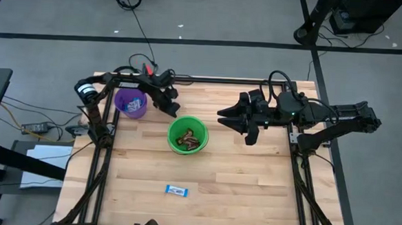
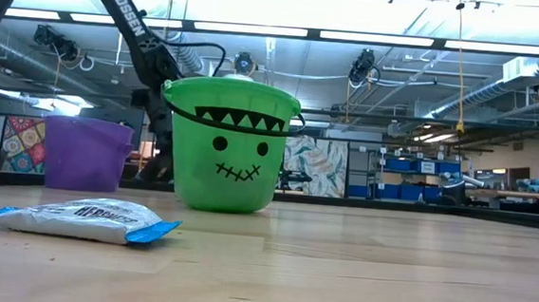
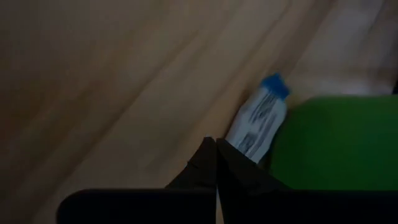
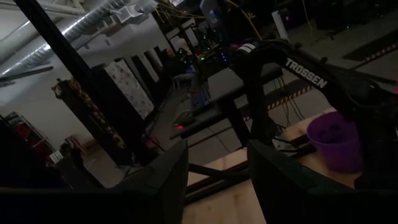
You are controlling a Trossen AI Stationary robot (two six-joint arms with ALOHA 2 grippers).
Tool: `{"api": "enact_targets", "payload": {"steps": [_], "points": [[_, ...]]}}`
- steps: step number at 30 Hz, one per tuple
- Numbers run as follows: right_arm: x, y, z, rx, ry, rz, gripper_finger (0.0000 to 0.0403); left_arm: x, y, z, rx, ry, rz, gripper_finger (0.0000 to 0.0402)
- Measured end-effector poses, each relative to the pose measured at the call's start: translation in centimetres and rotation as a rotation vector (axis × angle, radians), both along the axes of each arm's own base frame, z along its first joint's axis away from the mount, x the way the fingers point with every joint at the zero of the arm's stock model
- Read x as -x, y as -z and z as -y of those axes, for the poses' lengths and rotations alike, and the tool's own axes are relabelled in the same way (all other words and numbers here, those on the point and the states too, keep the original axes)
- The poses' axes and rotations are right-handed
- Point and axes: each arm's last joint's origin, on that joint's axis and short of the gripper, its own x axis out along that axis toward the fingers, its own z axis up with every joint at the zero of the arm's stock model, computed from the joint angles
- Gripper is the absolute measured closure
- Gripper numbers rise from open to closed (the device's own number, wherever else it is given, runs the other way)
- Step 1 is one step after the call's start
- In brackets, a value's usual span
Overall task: Sort candy by brand, put in halloween buckets
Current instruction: Put the white chocolate bar into the violet bucket
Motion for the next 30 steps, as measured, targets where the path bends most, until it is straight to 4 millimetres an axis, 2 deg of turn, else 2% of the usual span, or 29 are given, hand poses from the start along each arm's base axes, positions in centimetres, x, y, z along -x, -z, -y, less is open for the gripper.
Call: {"api": "enact_targets", "payload": {"steps": [5,17,30], "points": [[0.0,0.0,0.3,-0.021,0.001,0.000,0.0227,-0.1,1.1,0.7,0.037,0.064,-0.033,0.0401],[-0.1,-0.2,1.4,-0.040,0.007,0.023,0.0227,-1.0,0.8,0.9,0.086,0.104,0.098,0.0401],[-0.1,-0.2,1.4,-0.038,0.006,0.022,0.0227,-1.5,0.7,1.7,0.115,0.140,0.116,0.0401]]}}
